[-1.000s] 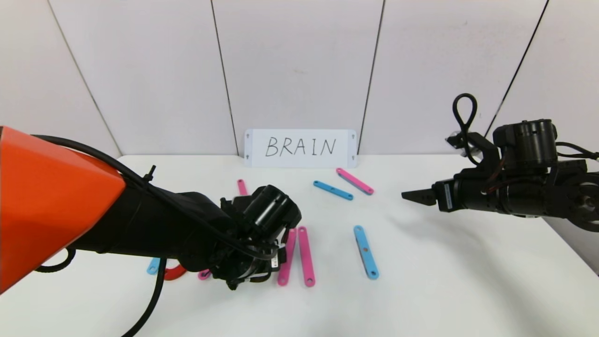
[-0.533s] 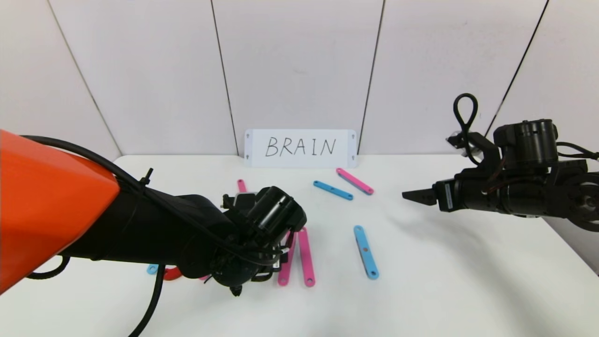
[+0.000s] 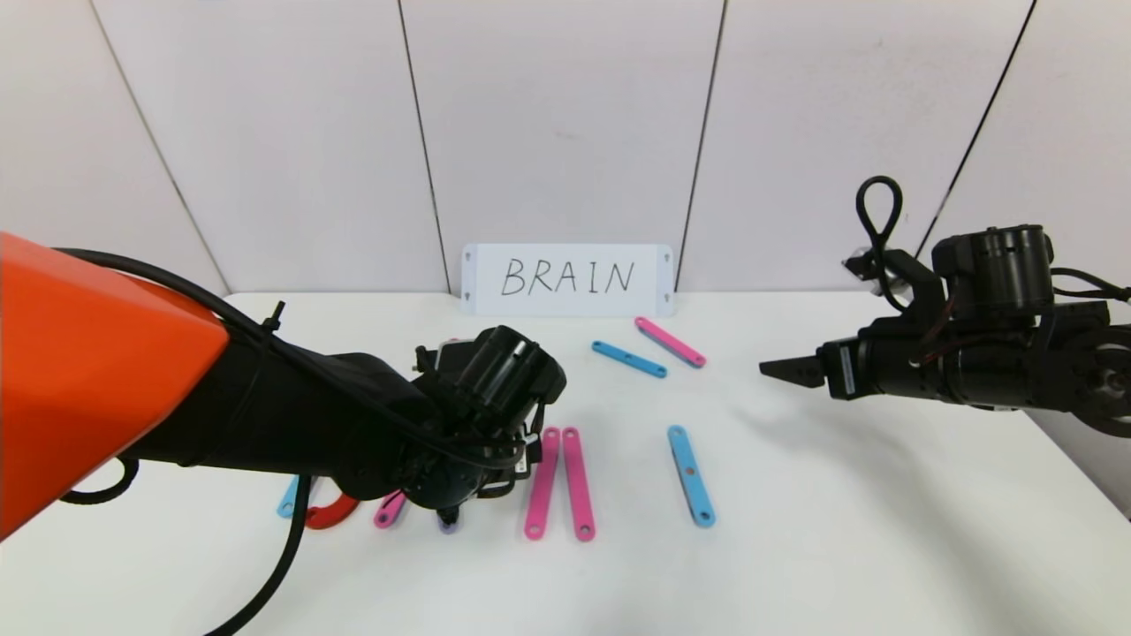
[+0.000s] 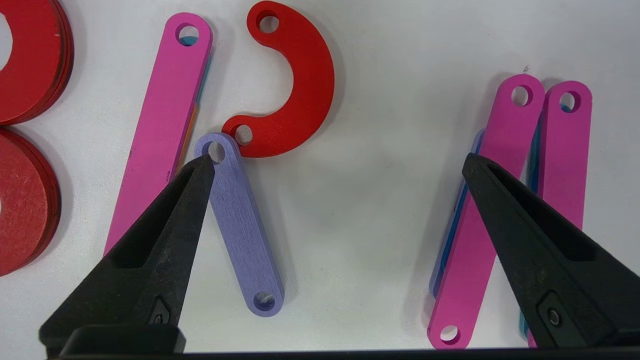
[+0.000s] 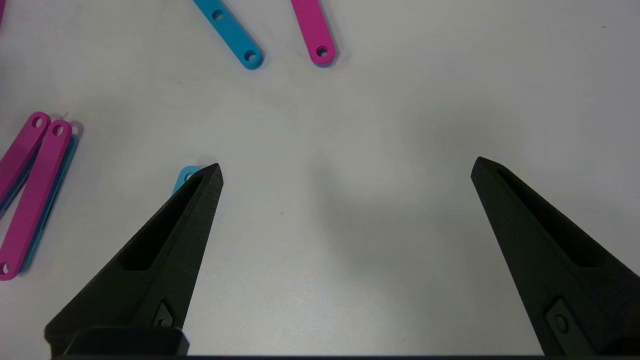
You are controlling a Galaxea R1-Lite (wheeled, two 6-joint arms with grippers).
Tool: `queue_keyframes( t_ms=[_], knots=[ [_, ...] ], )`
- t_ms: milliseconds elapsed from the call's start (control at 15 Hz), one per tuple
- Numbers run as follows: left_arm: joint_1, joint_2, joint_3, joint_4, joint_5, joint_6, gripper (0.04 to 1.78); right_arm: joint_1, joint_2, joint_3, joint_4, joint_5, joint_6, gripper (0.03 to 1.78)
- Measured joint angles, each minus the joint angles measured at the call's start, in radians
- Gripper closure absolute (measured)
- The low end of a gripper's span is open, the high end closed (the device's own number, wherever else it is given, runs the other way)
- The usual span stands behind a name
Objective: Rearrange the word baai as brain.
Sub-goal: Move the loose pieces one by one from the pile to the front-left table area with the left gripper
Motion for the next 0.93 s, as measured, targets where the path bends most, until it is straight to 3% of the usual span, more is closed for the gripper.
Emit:
queue_keyframes(
  t_ms=[933],
  knots=[
    [0.024,0.044,-0.029,-0.002,0.001,0.018,0.08,0.000,0.000,0.000,0.000,0.000,0.000,0.07]
  ],
)
